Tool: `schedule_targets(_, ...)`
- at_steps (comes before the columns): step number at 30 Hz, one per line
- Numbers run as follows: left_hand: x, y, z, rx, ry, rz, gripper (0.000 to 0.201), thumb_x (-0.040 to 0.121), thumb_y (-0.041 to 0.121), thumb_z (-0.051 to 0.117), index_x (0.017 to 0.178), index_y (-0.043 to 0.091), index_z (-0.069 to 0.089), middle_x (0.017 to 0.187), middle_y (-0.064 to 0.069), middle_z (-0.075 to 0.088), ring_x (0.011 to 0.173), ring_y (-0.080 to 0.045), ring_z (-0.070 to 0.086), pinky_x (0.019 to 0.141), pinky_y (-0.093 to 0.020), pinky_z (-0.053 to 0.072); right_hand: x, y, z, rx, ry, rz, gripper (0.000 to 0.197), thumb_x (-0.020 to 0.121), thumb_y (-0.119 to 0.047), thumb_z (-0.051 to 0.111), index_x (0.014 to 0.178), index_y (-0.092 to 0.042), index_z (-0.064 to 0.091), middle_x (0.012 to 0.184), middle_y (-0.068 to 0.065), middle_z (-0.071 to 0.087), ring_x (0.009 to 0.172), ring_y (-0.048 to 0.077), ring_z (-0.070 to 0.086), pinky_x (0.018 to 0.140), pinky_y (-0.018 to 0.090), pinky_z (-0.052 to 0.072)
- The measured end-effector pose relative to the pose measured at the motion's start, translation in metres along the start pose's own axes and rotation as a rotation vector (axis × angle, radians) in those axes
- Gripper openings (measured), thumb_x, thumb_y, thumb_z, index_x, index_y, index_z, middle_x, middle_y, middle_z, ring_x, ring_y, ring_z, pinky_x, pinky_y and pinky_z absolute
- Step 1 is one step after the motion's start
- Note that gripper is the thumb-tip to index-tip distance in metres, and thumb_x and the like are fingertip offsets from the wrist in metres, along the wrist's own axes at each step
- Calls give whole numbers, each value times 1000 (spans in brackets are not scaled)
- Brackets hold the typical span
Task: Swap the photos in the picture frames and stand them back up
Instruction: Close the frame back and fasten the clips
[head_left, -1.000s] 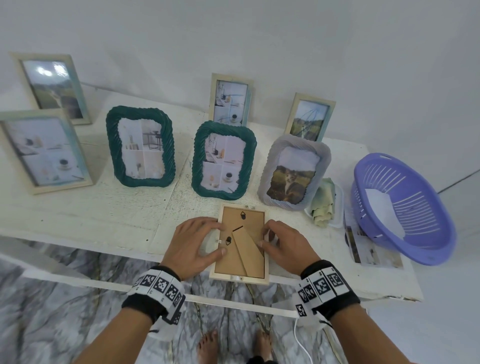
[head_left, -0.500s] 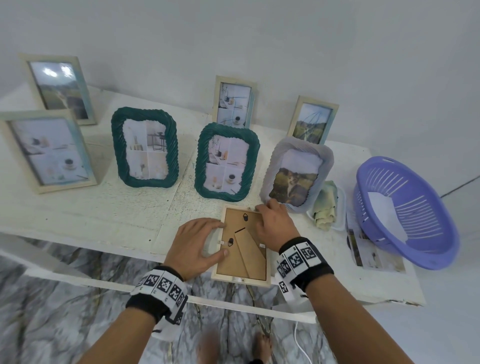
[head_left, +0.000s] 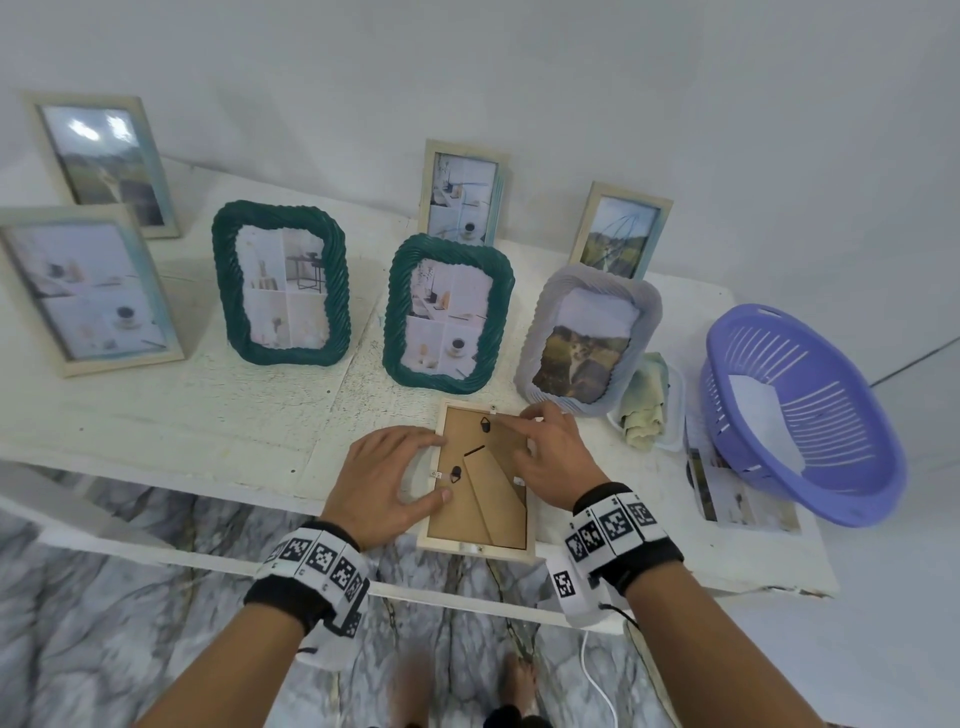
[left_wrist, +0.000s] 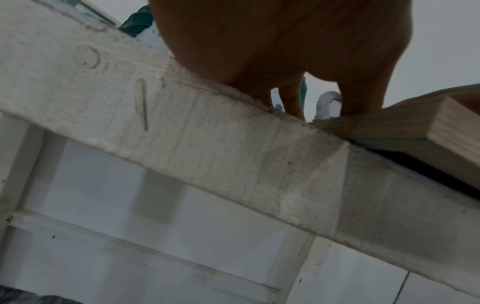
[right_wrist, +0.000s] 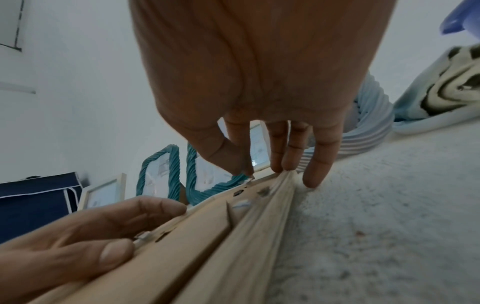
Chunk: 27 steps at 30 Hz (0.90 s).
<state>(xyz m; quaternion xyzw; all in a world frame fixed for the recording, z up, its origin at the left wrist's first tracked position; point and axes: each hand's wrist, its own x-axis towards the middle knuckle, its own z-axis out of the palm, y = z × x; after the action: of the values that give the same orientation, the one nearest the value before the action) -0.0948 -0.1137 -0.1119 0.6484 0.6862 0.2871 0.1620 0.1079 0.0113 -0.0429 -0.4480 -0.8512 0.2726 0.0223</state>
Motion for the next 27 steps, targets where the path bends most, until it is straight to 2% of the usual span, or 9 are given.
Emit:
schedule_targets(3, 0, 1, -1, 1, 7, -1, 57, 79, 66, 52, 129, 38, 51, 132, 16, 51, 125, -6, 41, 104, -30, 26, -15, -3, 5, 68, 68, -15, 52, 92, -27, 56, 142, -26, 43, 136, 9, 39, 126, 31, 36, 105, 36, 32)
schedule_targets(5, 0, 1, -1, -1, 10, -6, 57, 79, 66, 52, 129, 39, 51, 132, 17, 51, 124, -6, 41, 103, -29, 25, -31, -7, 9, 114, 64, -26, 64, 89, -37, 60, 146, -34, 32, 149, 6, 27, 136, 26, 25, 108, 39, 33)
schedule_targets(8, 0, 0, 0, 3, 8, -7, 57, 79, 66, 52, 129, 39, 50, 132, 17, 51, 125, -7, 41, 104, -31, 27, -52, -11, 17, 93, -41, -54, 87, 81, -48, 67, 149, -44, 13, 161, 2, -4, 147, 19, 0, 114, 43, 25)
schedule_targets(11, 0, 0, 0, 2, 8, -7, 57, 79, 66, 52, 130, 39, 50, 132, 17, 51, 125, -8, 41, 105, -33, 29, -64, -9, 30, 53, -83, -67, 106, 73, -61, 71, 150, -46, 0, 159, 0, -21, 147, 20, -13, 116, 45, 18)
schedule_targets(15, 0, 1, 0, 6, 3, -8, 58, 79, 66, 51, 130, 39, 50, 133, 16, 51, 125, -9, 42, 105, -34, 30, -68, -4, 46, 75, -37, -52, 107, 71, -66, 69, 150, -45, 0, 159, 3, -22, 148, 24, -12, 117, 45, 15)
schedule_targets(18, 0, 2, -2, 5, 2, -12, 60, 78, 67, 49, 131, 37, 51, 131, 15, 52, 125, -10, 41, 103, -31, 28, -67, -2, 53, 122, -14, -50, 102, 67, -76, 55, 149, -48, 2, 159, 3, -21, 148, 24, -12, 118, 43, 12)
schedule_targets(24, -1, 3, -2, 12, -15, -19, 63, 78, 68, 47, 133, 36, 50, 128, 11, 53, 126, -12, 39, 102, -28, 23, -66, -7, 62, 175, 41, -7, 85, 83, -53, 58, 150, -47, 6, 158, 1, -23, 147, 22, -15, 117, 35, 1)
schedule_targets(27, -1, 4, -3, 14, -19, -26, 63, 79, 68, 47, 133, 36, 50, 128, 11, 54, 125, -12, 39, 100, -29, 25, -66, -9, 61, 184, 63, -13, 81, 82, -51, 54, 150, -45, 8, 159, 4, -21, 148, 21, -12, 117, 34, 0)
